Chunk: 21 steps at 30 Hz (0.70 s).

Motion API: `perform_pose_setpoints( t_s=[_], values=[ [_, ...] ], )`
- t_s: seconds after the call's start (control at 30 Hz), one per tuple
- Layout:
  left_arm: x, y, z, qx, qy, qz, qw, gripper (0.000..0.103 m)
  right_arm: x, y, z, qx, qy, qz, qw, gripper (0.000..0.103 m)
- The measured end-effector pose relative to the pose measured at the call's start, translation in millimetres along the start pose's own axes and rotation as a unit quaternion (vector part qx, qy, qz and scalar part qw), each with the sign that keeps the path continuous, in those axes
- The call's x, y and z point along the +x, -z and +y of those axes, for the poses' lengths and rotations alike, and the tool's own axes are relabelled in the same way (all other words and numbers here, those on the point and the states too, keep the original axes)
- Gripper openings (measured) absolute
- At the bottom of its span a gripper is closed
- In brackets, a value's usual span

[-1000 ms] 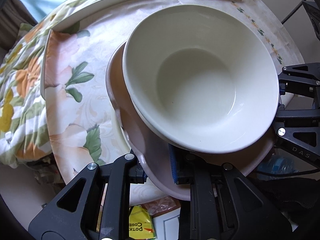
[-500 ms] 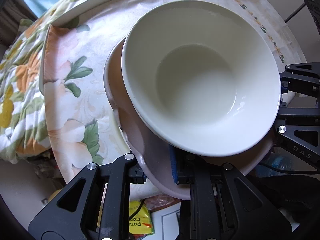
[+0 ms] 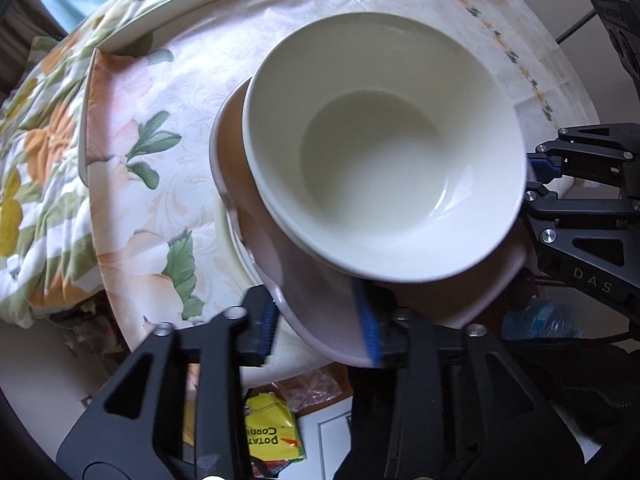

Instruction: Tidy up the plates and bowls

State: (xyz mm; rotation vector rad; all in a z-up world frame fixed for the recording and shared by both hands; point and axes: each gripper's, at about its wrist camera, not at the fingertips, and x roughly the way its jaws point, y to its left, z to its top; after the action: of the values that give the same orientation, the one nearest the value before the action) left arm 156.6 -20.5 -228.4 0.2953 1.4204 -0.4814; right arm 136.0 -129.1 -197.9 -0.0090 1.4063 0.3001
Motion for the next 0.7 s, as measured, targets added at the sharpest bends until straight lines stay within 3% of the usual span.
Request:
perform_pose_setpoints(
  t_s=[0.07, 0.1, 0.27, 0.33, 0.7],
  values=[
    [-4.6, 1.3, -4.5, 0.012, -0.015, -0.009, 0.9998, 0.073, -4.0, 0.9, -1.0, 0.004, -0.005, 0.001, 1.0, 0.027],
    [-7.6, 1.7, -5.9, 0.015, -0.019, -0.017, 0.9996, 0.076, -5.0, 1.1, 0.0, 0.002, -0.003, 0.002, 1.0, 0.029],
    [-9.3, 1.7, -5.9, 0.011, -0.015, -0.019, 0.9996, 0.076, -8.2, 3.4, 2.4, 0.003, -0.003, 0.002, 1.0, 0.032],
    [-7.8, 3.6, -5.6, 0.008, -0.012, -0.018, 0.9997, 0.076, -7.6, 5.1, 1.2, 0.008, -0.006, 0.003, 1.0, 0.04],
    [-34.1, 28.3, -2.6, -0.032, -0.018, -0.059, 0.9976, 0.076, -41.3, 25.1, 6.0, 0.028, -0.006, -0.042, 0.999, 0.04]
  ],
)
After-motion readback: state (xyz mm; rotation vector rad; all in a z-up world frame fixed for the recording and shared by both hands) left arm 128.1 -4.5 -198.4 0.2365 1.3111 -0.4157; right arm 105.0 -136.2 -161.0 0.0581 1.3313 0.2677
